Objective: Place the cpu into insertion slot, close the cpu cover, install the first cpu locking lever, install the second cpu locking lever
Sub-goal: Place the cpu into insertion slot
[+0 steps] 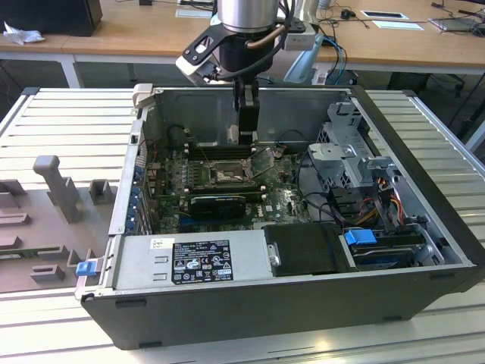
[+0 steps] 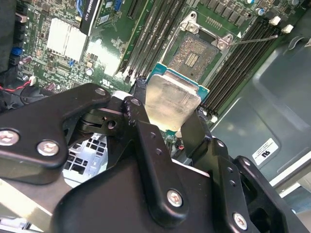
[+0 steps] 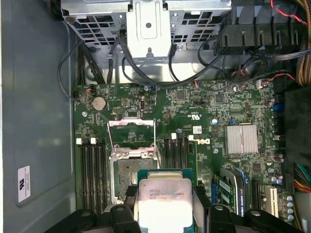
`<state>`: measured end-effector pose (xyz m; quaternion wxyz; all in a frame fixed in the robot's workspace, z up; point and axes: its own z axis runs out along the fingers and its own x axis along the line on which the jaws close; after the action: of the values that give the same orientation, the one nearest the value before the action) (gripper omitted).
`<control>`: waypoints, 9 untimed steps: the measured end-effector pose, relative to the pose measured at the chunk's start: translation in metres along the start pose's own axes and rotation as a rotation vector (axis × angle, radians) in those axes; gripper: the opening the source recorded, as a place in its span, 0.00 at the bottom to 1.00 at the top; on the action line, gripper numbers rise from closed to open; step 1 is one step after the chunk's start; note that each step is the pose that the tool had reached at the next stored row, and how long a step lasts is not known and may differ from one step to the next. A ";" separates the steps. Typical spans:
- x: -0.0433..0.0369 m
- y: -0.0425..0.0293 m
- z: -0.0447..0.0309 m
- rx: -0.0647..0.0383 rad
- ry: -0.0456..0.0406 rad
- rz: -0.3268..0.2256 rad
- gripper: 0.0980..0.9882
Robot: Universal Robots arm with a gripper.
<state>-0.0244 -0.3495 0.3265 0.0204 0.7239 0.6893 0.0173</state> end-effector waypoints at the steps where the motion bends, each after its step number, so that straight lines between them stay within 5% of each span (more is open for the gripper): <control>1: 0.0000 0.0000 0.0003 0.000 0.0000 0.000 0.49; 9: 0.0000 -0.0001 0.0021 0.000 0.0001 -0.001 0.49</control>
<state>-0.0244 -0.3495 0.3244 0.0204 0.7237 0.6896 0.0173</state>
